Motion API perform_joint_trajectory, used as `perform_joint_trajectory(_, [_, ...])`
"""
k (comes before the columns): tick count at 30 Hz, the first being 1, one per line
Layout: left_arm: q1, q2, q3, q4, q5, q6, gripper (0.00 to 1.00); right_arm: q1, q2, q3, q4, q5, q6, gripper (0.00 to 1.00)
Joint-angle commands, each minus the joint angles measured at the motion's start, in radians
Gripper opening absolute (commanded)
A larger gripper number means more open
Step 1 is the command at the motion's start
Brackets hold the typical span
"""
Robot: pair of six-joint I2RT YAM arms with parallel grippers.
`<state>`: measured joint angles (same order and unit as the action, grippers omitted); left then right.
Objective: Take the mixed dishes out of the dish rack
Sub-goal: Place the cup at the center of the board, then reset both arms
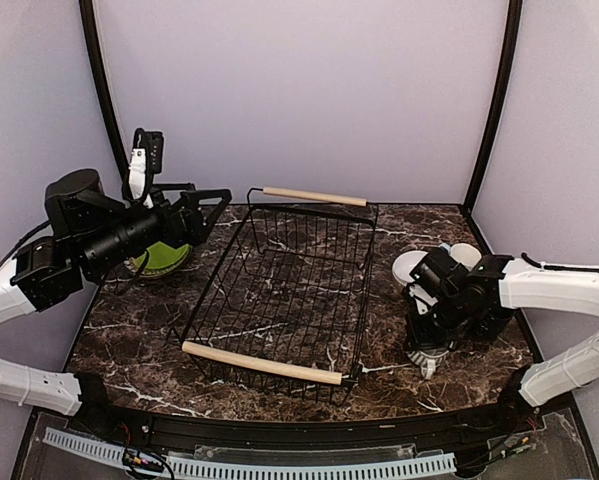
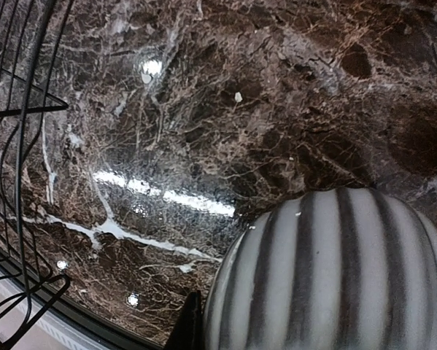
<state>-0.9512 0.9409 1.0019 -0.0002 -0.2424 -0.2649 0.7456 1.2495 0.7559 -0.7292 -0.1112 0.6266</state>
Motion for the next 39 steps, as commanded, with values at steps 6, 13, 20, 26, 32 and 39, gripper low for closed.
perform_joint_trajectory(6, [0.005,-0.074,-0.036,-0.013,-0.094,0.019,0.99,0.031,0.023,-0.01,0.071,0.057,0.016,0.19])
perform_joint_trajectory(13, [0.003,-0.125,-0.029,-0.064,-0.153,0.043,0.99,0.031,-0.143,0.127,-0.017,0.193,-0.035,0.68])
perform_joint_trajectory(20, [0.005,-0.227,-0.024,-0.065,-0.229,0.086,0.99,0.029,-0.339,0.318,-0.011,0.367,-0.202,0.98])
perform_joint_trajectory(26, [0.003,-0.312,0.015,-0.079,-0.284,0.123,0.99,0.029,-0.418,0.468,0.09,0.364,-0.361,0.99])
perform_joint_trajectory(32, [0.003,-0.381,0.031,-0.093,-0.323,0.138,0.99,0.029,-0.486,0.55,0.235,0.27,-0.477,0.99])
perform_joint_trajectory(39, [0.003,-0.413,0.056,-0.111,-0.345,0.147,0.99,0.029,-0.537,0.566,0.353,0.217,-0.533,0.99])
